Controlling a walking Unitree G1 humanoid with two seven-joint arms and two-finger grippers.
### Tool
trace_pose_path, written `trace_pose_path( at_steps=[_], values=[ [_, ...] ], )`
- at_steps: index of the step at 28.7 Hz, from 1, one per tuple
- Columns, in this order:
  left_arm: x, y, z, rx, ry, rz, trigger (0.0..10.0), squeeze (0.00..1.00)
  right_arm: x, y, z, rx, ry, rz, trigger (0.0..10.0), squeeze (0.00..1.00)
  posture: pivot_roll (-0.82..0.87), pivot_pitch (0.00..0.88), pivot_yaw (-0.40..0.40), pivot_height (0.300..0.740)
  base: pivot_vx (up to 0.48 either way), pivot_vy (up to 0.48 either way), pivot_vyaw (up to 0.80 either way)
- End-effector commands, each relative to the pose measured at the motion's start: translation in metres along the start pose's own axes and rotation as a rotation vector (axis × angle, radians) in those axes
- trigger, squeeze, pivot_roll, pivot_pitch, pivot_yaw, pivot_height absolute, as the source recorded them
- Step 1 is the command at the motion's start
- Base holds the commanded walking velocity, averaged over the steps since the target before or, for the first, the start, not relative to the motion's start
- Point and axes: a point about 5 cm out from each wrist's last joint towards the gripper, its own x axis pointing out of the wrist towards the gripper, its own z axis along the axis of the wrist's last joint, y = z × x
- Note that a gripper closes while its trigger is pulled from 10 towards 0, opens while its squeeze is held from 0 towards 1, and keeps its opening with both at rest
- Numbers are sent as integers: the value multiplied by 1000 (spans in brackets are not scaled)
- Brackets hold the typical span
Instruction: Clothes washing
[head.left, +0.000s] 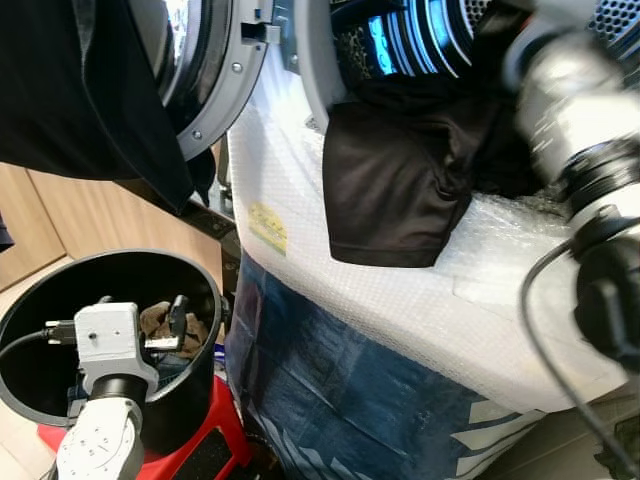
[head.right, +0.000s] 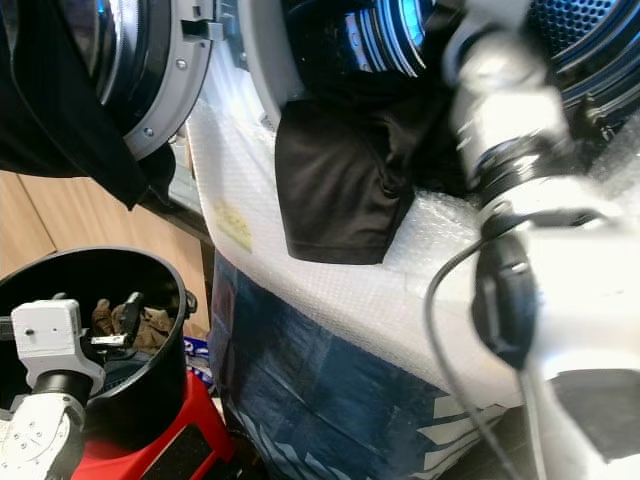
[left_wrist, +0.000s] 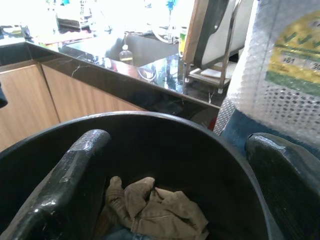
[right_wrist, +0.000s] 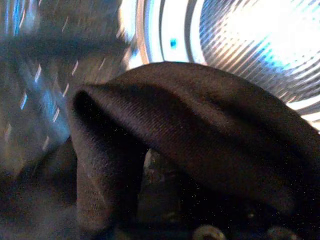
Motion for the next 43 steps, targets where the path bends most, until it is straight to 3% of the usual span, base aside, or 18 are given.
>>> trace_pose_path(
  at_steps=[1, 2, 3, 4, 5, 10, 17, 25, 28, 33, 37, 43],
  values=[
    [2, -7, 2, -10, 7, -35, 10000, 0, 0, 3, -5, -17, 25, 18, 10000, 90, 243, 37, -177, 740, 0, 0, 0],
    [2, -9, 3, -12, 4, -44, 10000, 0, 0, 6, -7, -20, 30, 28, 10000, 196, 244, 38, -177, 740, 0, 0, 0],
    [2, -11, 4, -16, 1, -54, 10000, 0, 0, 9, -8, -23, 31, 40, 10000, 682, 243, 40, -176, 740, 0, 0, 0],
    [2, -11, 4, -16, 1, -54, 10000, 0, 0, 9, -8, -17, 30, 40, 10000, 949, 243, 41, -176, 740, 0, 0, 0],
    [2, -12, 3, -17, 2, -53, 10000, 0, 0, 9, -7, -11, 28, 39, 10000, 1000, 238, 39, -175, 740, 0, 0, 0],
    [2, -14, 3, -21, 5, -60, 10000, 0, 0, 7, -4, 7, 16, 33, 10000, 1000, 224, 39, -176, 740, 0, 0, 0],
    [3, -17, 1, -23, 13, -78, 10000, 0, 0, -11, 4, 192, -1, 36, 10000, 1000, 188, 31, -169, 740, 0, 0, 0],
    [3, -20, 1, -25, 15, -90, 10000, 0, -2, -28, -4, 236, 27, 20, 10000, 1000, 179, 32, -175, 740, 0, 0, 0],
    [1, -21, 0, -28, 20, -94, 10000, 0, -3, -36, -22, 225, 82, 32, 10000, 1000, 177, 35, -171, 740, 0, 0, 0],
    [1, -21, -1, -26, 26, -106, 10000, 0, -5, -41, -22, 234, 85, 37, 10000, 1000, 165, 34, -171, 740, 0, 0, 0],
    [2, -22, -1, -29, 23, -108, 10000, 0, -11, -49, -15, 294, 64, 56, 10000, 1000, 172, 32, -176, 740, 0, 0, 0],
    [1, -21, -1, -29, 26, -108, 10000, 0, -31, -43, -12, 347, 34, 159, 10000, 1000, 166, 40, -171, 740, 0, 0, 0]
  ],
)
